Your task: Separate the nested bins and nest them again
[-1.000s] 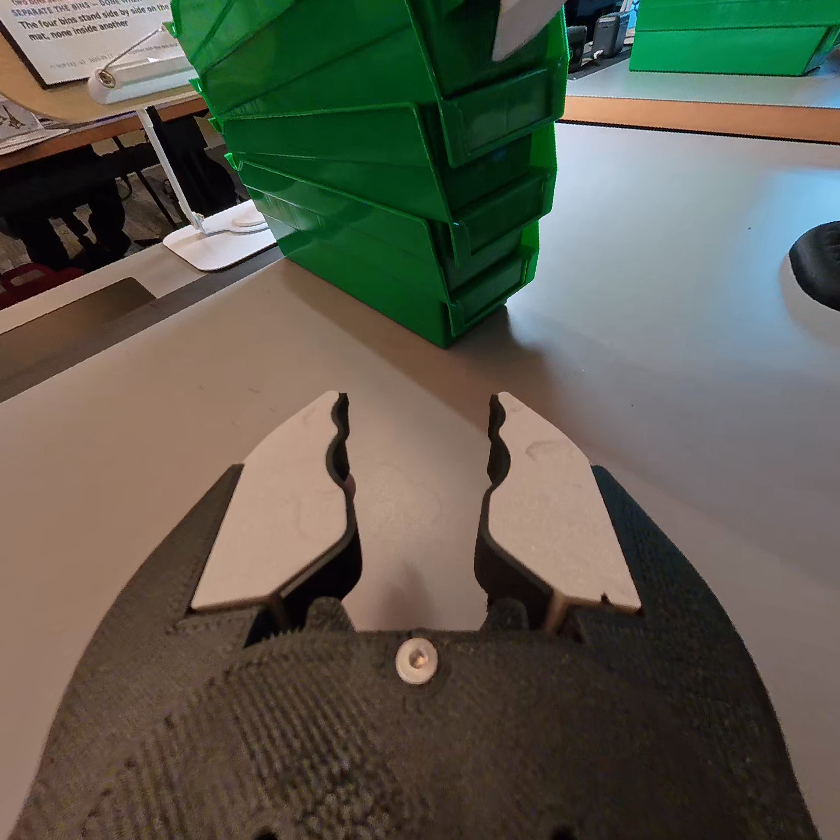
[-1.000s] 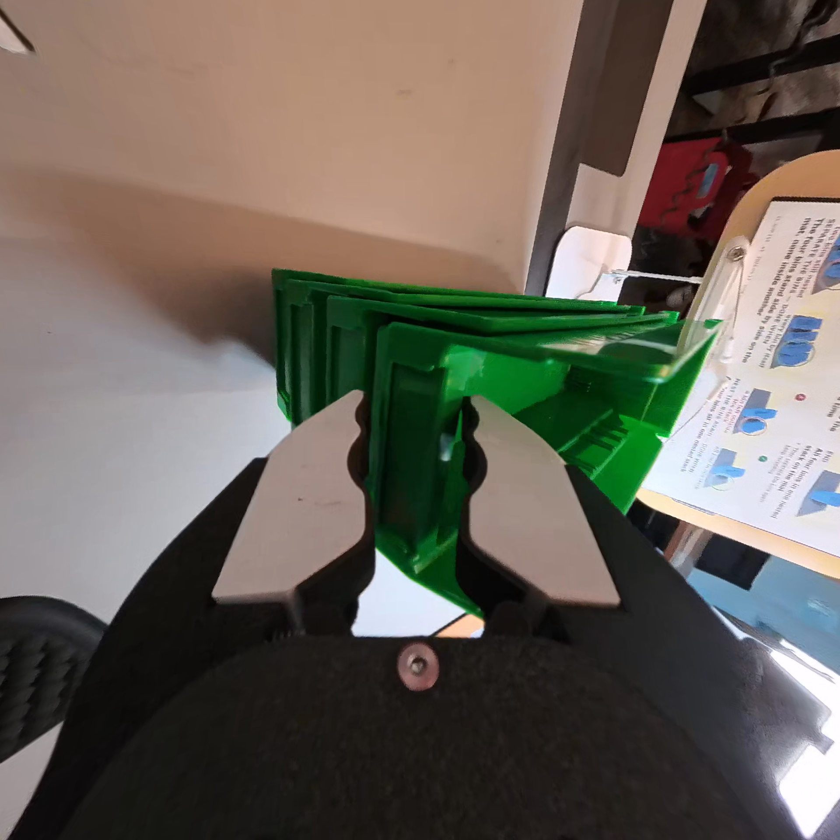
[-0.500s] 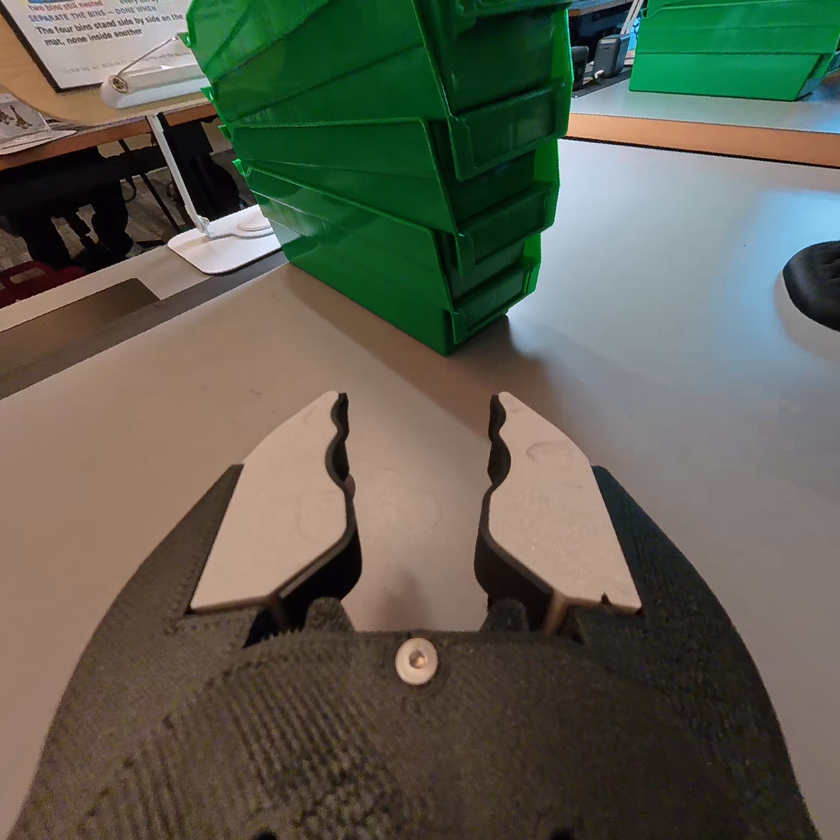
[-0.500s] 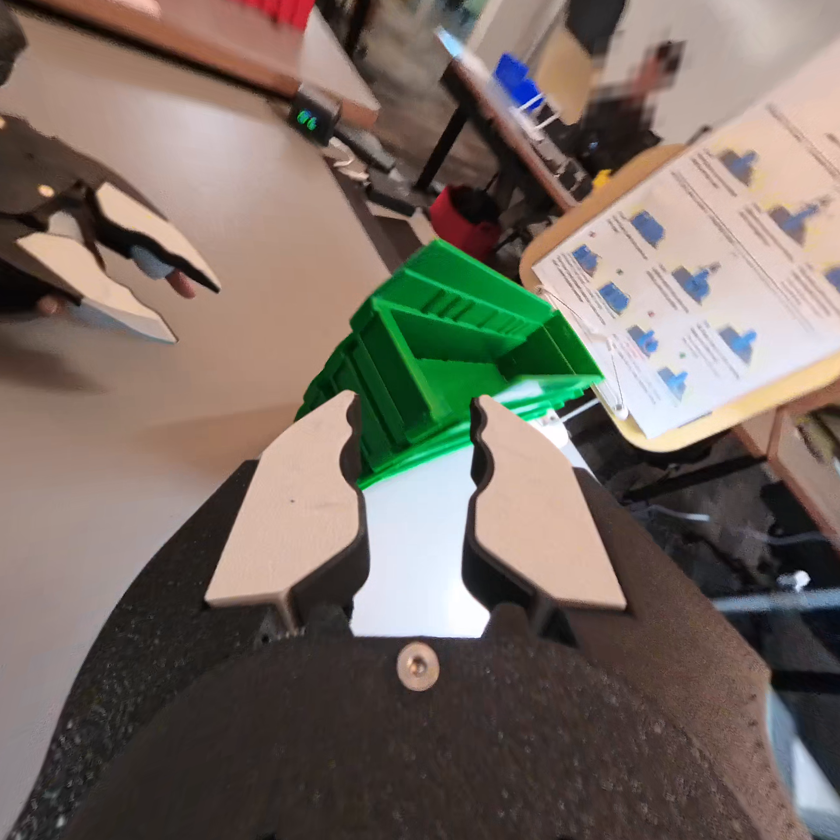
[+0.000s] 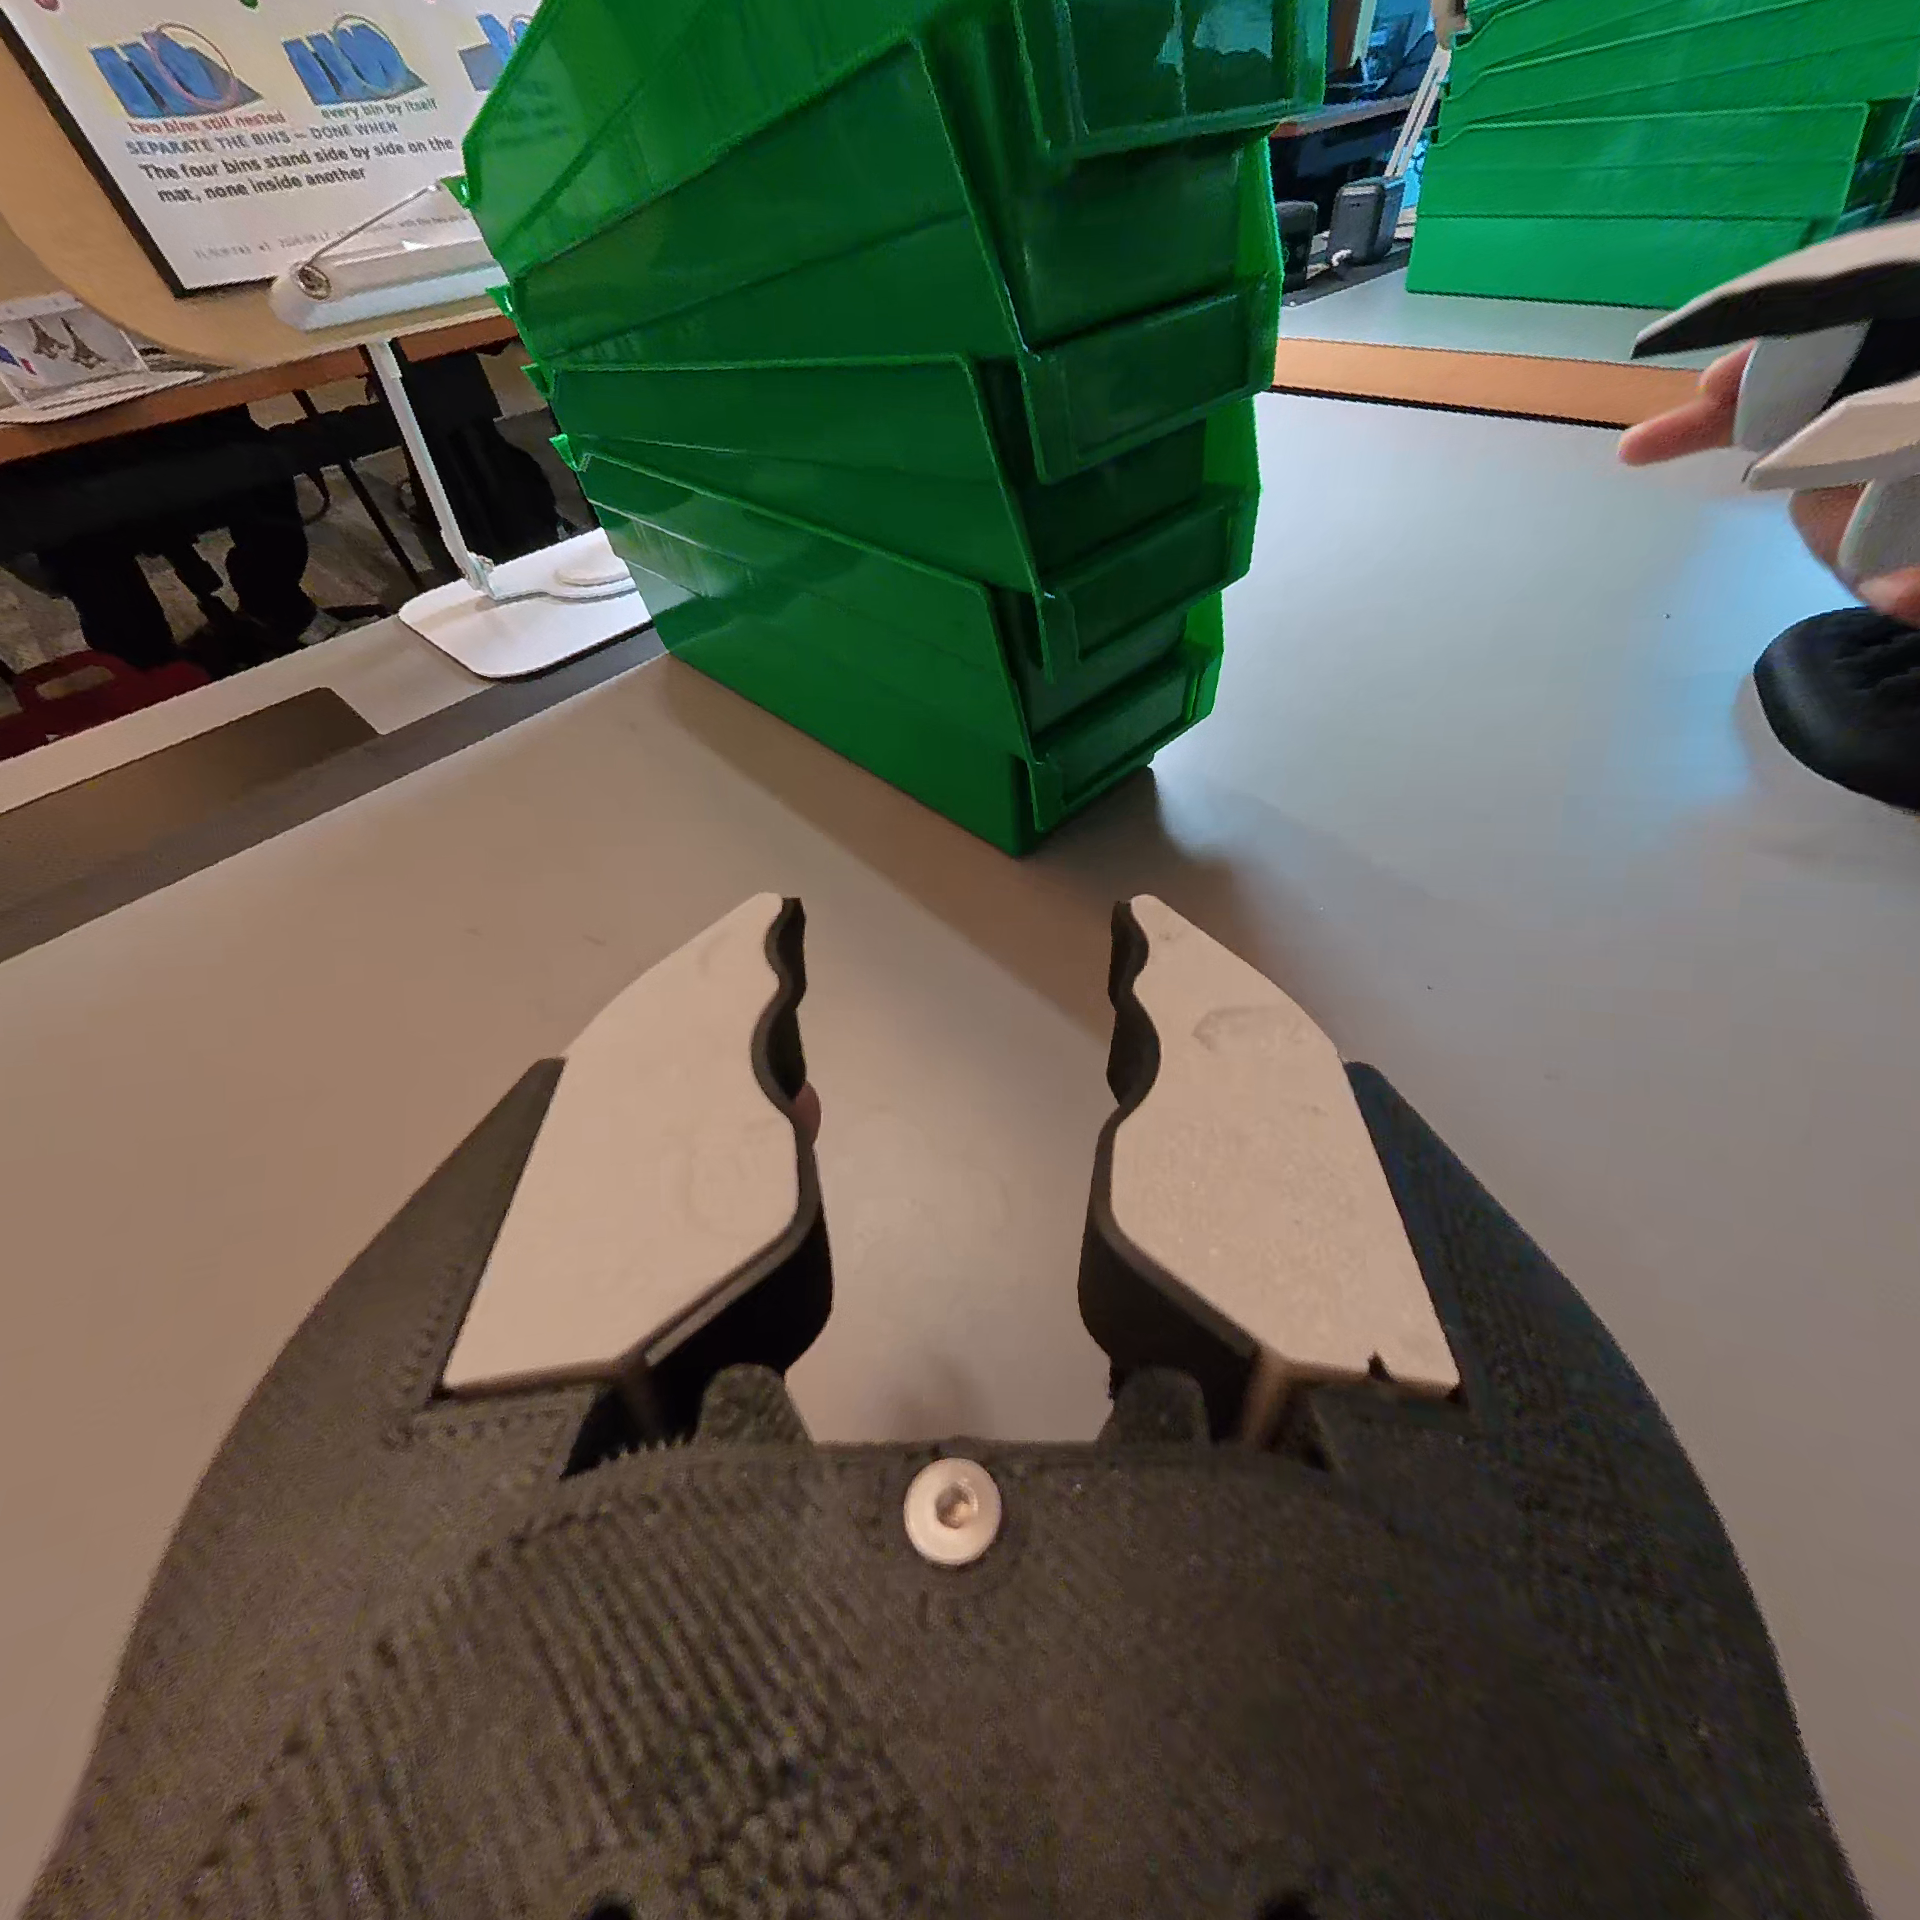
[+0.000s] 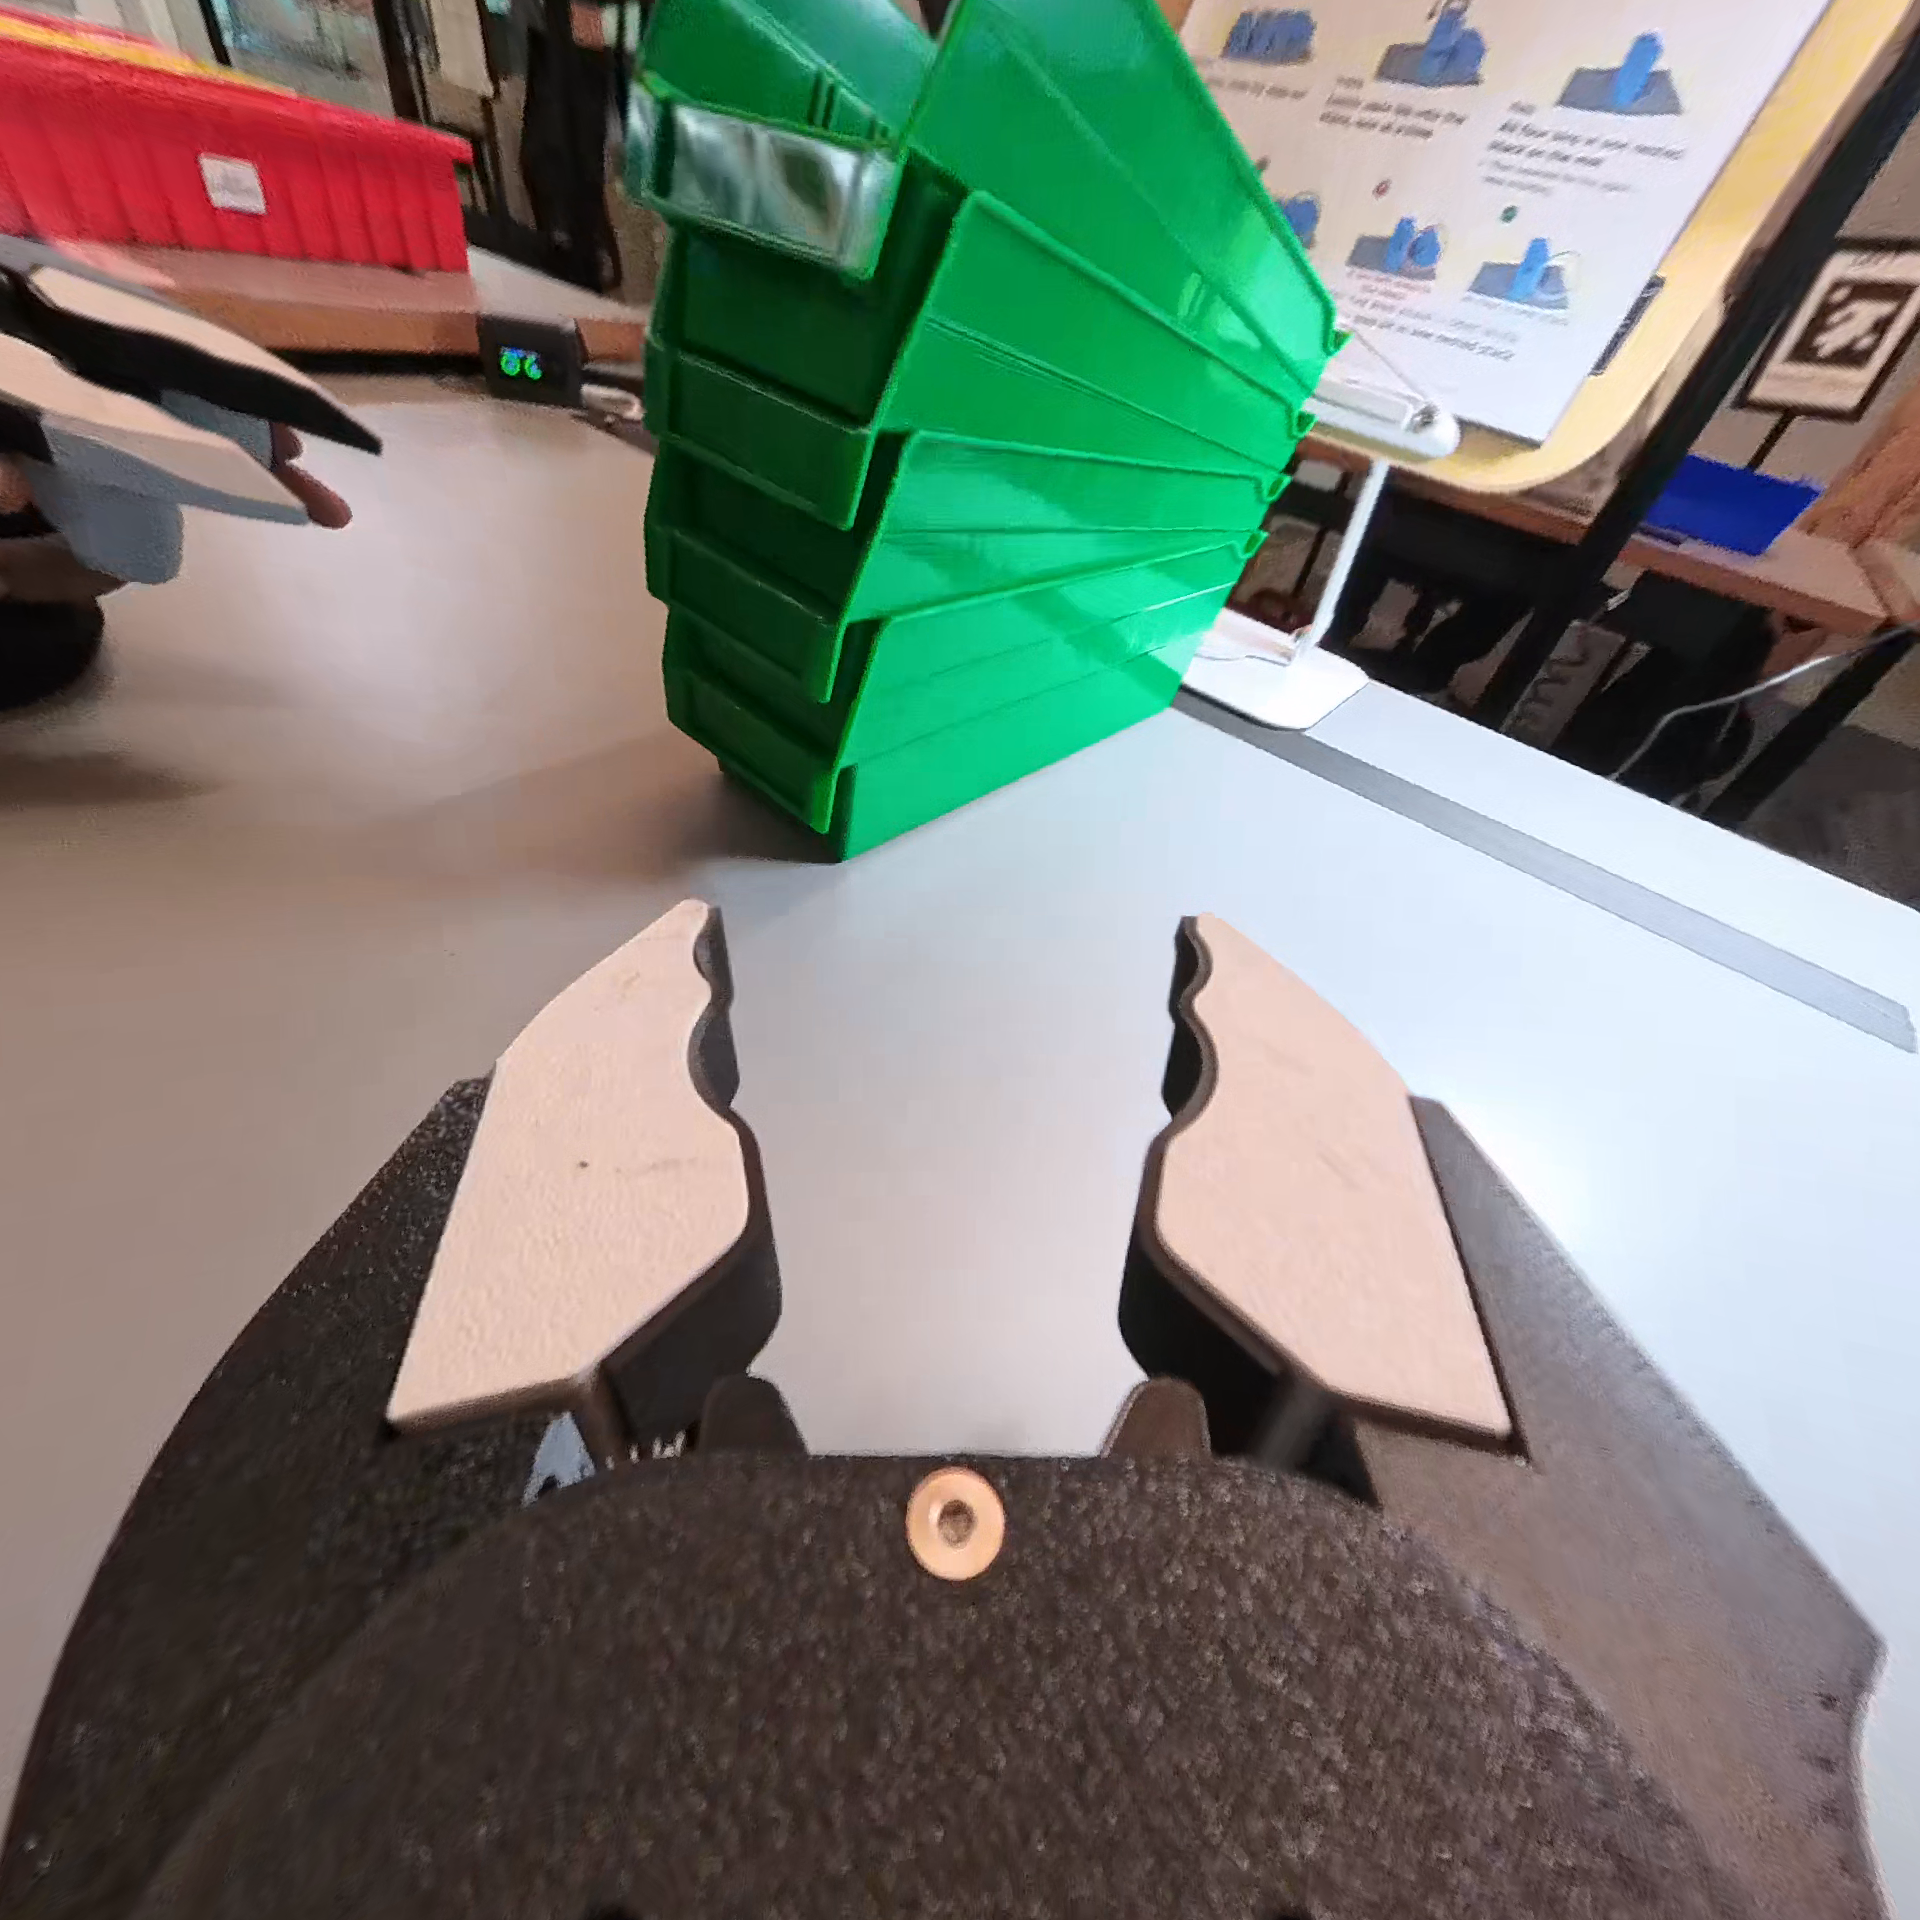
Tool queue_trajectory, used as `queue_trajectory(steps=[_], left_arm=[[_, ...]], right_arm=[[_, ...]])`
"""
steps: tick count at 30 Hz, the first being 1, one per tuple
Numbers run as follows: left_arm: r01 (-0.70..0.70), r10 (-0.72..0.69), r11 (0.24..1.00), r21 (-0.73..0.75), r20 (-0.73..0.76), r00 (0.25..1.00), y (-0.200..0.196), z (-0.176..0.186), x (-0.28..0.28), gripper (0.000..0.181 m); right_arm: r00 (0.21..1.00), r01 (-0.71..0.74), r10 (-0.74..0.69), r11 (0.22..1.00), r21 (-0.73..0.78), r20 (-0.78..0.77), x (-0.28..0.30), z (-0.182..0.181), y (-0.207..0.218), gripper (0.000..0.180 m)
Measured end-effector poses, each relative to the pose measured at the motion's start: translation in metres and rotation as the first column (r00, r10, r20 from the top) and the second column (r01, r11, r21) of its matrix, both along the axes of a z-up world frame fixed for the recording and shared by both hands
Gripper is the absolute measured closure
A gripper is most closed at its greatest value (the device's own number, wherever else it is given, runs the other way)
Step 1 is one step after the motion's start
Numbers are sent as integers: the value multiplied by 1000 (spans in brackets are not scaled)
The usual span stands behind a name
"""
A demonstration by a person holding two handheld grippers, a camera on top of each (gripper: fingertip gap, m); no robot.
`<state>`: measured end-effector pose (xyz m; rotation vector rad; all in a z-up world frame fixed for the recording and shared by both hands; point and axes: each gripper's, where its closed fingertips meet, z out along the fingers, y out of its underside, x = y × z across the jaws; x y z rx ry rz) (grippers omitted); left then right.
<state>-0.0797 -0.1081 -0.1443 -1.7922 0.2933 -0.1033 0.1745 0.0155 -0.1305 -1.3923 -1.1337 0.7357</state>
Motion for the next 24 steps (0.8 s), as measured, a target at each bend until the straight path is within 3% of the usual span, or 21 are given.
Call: queue_trajectory(steps=[5,24], left_arm=[[22,-22,1000,-7,-5,1000,1,-5,5,125],[-7,7,999,46,4,1000,-1,7,-4,124]], right_arm=[[991,-4,6,1000,15,-130,6,12,5,102],[991,-40,45,998,40,-128,5,9,-2,99]])
